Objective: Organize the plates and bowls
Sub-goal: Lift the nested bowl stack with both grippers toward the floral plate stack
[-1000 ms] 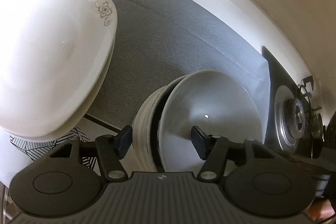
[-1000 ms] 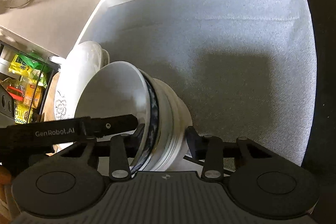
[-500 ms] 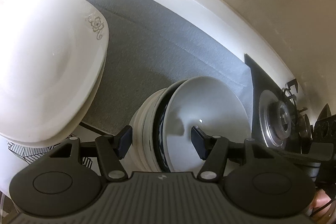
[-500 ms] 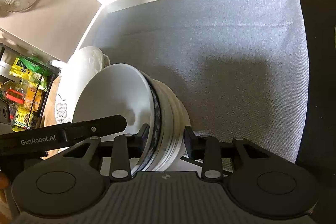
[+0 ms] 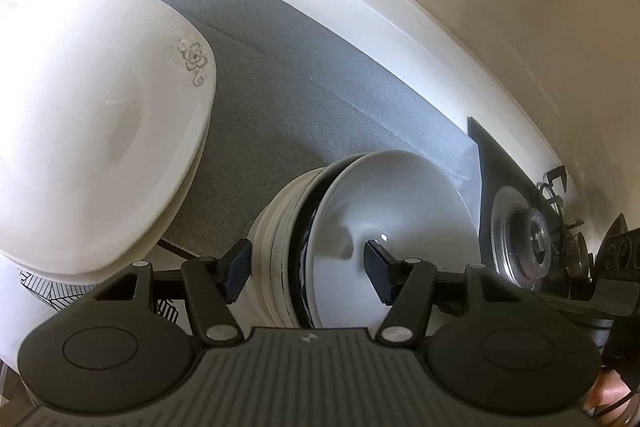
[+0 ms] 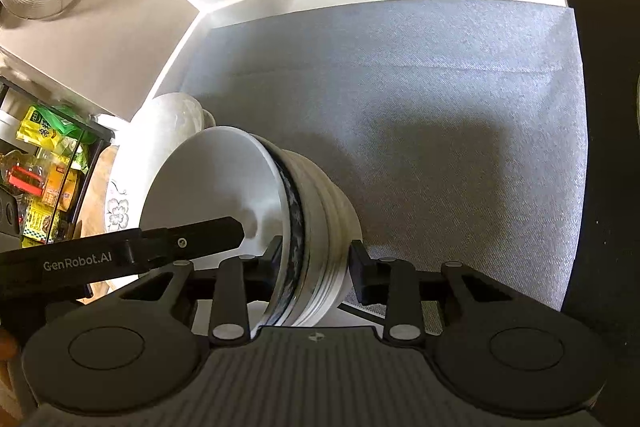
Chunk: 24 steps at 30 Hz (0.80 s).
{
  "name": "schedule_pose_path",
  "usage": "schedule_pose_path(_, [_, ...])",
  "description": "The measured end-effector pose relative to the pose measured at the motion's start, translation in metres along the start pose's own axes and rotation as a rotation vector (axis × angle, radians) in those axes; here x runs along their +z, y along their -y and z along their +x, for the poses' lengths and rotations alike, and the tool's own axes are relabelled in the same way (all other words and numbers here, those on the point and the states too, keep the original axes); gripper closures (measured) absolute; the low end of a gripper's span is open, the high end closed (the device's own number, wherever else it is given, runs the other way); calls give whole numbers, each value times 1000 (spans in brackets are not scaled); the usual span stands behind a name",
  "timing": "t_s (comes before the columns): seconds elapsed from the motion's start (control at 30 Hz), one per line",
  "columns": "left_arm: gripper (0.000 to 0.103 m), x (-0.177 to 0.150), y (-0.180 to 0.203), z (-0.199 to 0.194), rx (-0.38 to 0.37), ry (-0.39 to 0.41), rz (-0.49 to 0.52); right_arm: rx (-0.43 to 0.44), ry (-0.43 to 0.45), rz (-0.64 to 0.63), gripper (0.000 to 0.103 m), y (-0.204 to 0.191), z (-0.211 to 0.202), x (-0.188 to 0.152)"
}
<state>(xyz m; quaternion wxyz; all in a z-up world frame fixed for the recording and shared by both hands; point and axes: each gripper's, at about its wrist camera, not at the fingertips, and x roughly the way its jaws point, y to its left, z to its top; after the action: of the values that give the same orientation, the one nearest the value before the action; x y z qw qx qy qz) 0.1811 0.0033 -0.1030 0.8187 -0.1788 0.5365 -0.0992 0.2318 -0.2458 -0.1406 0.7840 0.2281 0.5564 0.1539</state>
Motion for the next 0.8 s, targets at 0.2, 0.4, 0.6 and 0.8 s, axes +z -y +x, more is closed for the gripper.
schedule_pose_path(0.2, [37, 2, -2, -9, -2, 20, -25, 6, 7, -9, 68, -5, -5, 5])
schedule_pose_path(0.4, [37, 3, -3, -20, 17, 46, -51, 18, 18, -29, 68, -12, -6, 12])
schedule_pose_path(0.6, [37, 2, -3, -32, 42, 75, -91, 36, 11, -60, 68, -20, -7, 18])
schedule_pose_path(0.8, [37, 5, 2, -44, 61, 102, -103, 55, 11, -87, 68, -28, -12, 26])
